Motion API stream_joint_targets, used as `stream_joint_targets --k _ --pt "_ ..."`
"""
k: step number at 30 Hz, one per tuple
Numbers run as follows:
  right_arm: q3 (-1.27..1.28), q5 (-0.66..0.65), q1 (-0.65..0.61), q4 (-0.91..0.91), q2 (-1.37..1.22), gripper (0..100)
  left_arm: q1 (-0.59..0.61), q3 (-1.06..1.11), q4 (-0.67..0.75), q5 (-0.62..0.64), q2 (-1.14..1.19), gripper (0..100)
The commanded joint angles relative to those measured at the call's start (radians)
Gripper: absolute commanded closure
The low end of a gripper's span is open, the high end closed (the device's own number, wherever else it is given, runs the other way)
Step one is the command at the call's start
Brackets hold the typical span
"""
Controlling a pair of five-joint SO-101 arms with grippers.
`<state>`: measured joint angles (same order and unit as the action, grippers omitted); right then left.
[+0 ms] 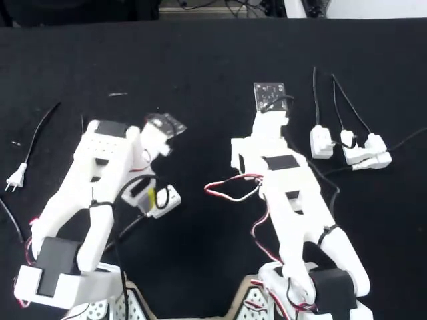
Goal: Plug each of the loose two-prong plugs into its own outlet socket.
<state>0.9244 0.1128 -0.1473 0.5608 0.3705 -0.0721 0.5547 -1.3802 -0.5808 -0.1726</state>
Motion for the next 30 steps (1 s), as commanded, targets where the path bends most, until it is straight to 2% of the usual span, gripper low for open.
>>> stream_joint_targets --k 1,9,13,18,25,30 --pt "-0.051 0.011 0.009 -0.021 0.038 75.5 0.042 0.105 0.1 0.034 -0.037 79" --pt "-0.051 0.011 0.009 -0.026 0.038 75.5 0.053 0.206 0.18 0.046 -0.035 79" --pt "-0.051 0.011 0.009 -0.026 0.038 75.5 0.116 0.211 0.262 0.043 -0.034 79" --pt "-0.051 0.011 0.009 -0.025 0.038 75.5 0.229 0.205 0.377 -0.081 -0.035 79" --pt "-0.051 0.011 0.009 -0.026 0.038 75.5 0.312 0.151 0.373 -0.16 -0.037 79" --pt "-0.051 0.011 0.009 -0.028 0.038 75.5 0.32 0.058 0.275 -0.152 -0.037 79"
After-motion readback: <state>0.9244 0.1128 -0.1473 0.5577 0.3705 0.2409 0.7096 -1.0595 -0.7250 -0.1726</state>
